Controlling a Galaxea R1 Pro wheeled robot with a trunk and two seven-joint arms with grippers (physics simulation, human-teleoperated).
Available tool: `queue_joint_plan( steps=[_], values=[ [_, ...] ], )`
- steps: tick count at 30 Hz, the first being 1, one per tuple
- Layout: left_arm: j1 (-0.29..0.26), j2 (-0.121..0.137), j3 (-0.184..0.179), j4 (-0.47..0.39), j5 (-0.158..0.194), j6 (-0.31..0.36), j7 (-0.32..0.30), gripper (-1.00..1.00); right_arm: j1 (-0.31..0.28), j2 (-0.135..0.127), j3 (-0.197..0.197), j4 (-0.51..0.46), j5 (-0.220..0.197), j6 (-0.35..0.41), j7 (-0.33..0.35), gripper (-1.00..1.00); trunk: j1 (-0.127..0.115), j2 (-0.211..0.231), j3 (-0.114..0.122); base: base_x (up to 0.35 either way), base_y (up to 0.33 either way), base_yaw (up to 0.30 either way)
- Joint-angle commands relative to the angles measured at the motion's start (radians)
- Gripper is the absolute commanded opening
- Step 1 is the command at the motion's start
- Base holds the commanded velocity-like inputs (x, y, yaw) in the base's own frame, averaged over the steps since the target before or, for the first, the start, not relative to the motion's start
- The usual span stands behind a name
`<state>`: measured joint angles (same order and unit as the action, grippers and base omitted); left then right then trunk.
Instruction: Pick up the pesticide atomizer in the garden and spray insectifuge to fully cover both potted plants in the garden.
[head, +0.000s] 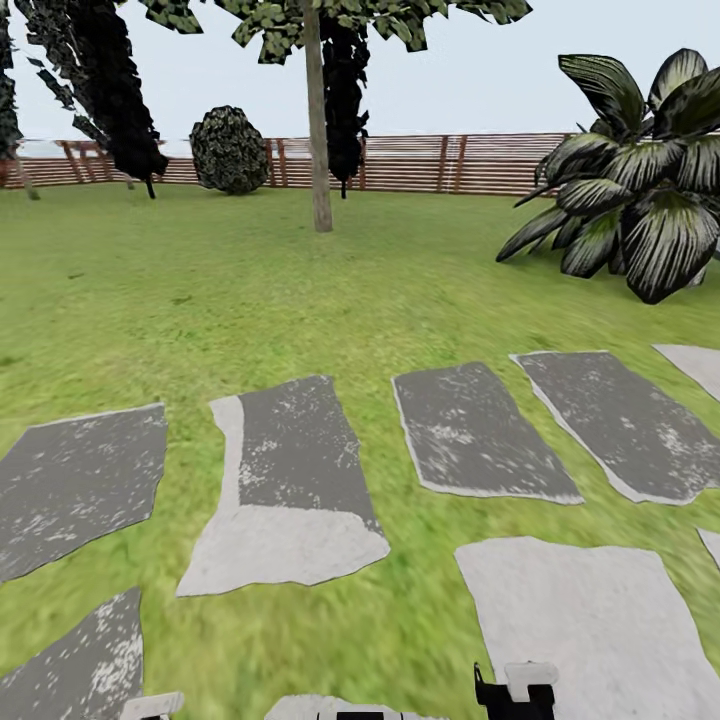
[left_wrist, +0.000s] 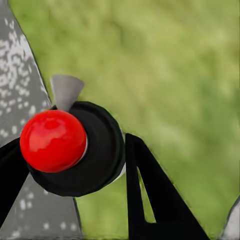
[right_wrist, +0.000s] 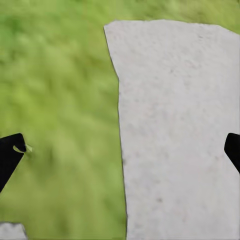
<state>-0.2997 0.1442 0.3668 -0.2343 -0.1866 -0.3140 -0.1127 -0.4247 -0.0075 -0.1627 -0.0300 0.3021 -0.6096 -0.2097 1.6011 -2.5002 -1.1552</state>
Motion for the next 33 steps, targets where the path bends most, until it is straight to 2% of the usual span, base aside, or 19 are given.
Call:
queue_joint_plan(
  steps=[1,33],
  values=[
    [-0.001,0.000,0.009,0.001,-0.010,-0.004,-0.005,-1.00,0.000,0.000,-0.006,0.001,0.011,-0.002,-0.005,1.00,0.000,0.000,-0.001,0.000,0.000,0.282],
    [-0.001,-0.003,0.009,0.001,-0.013,-0.002,-0.005,-1.00,0.000,0.001,-0.006,0.001,0.012,-0.002,-0.005,1.00,0.000,0.000,0.002,0.000,0.000,0.282]
  ],
)
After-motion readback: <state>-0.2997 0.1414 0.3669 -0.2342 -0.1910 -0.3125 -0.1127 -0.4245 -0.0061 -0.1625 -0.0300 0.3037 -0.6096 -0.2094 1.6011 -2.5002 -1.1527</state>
